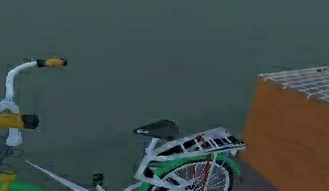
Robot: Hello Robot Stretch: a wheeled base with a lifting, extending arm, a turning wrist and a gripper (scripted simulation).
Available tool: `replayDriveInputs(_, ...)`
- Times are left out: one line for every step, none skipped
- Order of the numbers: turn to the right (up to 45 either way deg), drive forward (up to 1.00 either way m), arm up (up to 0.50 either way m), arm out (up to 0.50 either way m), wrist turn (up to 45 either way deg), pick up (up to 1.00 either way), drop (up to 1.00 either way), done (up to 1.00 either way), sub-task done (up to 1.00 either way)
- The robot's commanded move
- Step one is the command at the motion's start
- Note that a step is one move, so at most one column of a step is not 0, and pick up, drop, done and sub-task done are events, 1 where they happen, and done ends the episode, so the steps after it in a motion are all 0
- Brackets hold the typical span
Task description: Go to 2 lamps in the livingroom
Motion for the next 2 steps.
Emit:
replayDriveInputs(45.0, 0.00, 0.00, 0.00, 0.0, 0.00, 0.00, 0.00, 0.00)
replayDriveInputs(18.0, 0.00, 0.00, 0.00, 0.0, 0.00, 0.00, 0.00, 0.00)
